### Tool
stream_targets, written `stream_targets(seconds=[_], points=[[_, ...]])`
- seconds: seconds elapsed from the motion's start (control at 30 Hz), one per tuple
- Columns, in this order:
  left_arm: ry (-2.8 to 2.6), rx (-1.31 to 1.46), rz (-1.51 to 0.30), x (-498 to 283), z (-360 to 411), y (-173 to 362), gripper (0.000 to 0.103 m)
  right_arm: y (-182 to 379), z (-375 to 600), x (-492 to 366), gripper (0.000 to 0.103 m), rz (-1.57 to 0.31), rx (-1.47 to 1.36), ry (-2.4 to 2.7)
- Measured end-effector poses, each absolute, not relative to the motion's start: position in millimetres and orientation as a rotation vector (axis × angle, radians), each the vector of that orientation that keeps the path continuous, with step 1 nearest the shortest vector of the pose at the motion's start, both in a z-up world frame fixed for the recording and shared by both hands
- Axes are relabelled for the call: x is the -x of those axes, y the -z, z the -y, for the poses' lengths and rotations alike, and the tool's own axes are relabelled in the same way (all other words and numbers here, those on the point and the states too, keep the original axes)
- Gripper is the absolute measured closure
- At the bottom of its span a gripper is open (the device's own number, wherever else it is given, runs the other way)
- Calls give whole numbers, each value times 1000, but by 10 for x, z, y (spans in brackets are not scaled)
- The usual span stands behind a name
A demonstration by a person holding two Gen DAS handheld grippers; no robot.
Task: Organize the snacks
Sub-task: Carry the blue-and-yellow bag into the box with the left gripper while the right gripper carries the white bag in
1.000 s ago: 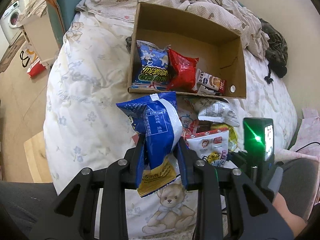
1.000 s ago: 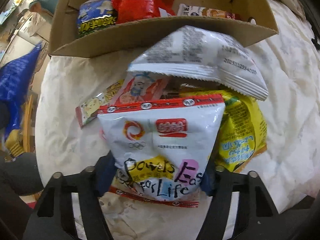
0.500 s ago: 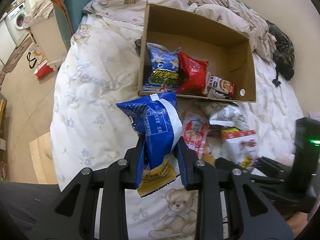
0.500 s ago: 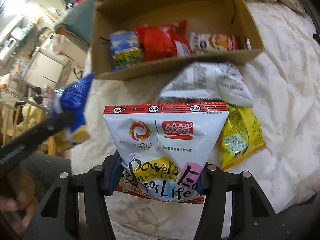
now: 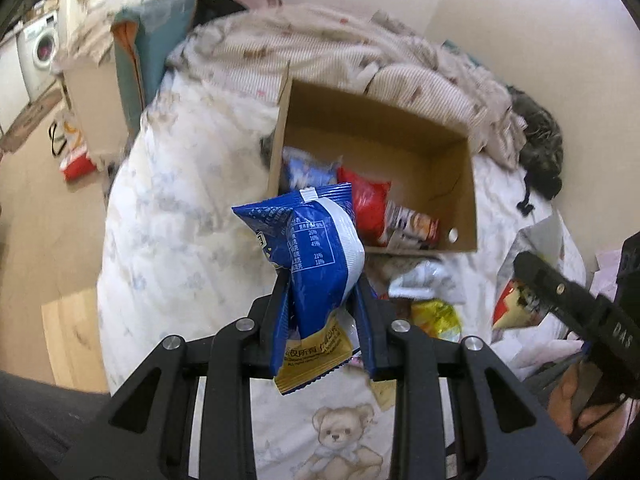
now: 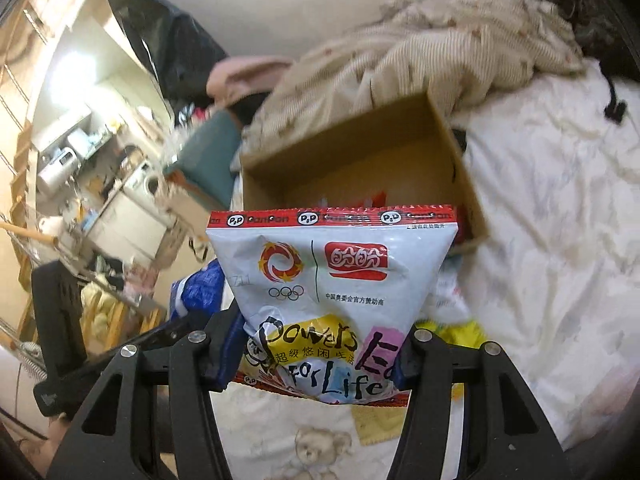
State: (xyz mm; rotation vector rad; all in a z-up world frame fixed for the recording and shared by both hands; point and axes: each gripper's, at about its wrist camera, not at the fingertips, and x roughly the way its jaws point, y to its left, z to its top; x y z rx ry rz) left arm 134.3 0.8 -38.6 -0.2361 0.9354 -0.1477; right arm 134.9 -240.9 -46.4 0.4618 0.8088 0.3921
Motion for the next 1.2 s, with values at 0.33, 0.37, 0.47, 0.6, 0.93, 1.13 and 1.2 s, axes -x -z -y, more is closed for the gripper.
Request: stream_targets(seconds=[0.33, 0.37, 0.47, 0.6, 0.93, 1.13, 1.2], points=[[178, 189, -877, -1616, 96, 28, 77, 190, 2551, -1505, 45, -743, -417, -338], [176, 173, -879, -1659, 111, 23, 77, 196, 2569, -1547, 45, -749, -408, -322], [166, 137, -878, -1826, 122, 8, 77, 181, 2677, -1714, 45, -751, -406, -280], [153, 137, -886, -2089, 106, 15, 77, 147, 2834, -1942, 45, -751, -408, -258], [209, 69, -890, -2582, 450, 177, 77, 361, 2774, -2573, 45, -827, -376, -270], [218, 8, -884, -2645, 602, 393, 77, 656, 2628, -2715, 45, -904, -329, -299], [210, -6, -891, -2645, 613, 472, 77, 751, 2567, -2729, 45, -926, -284, -297]])
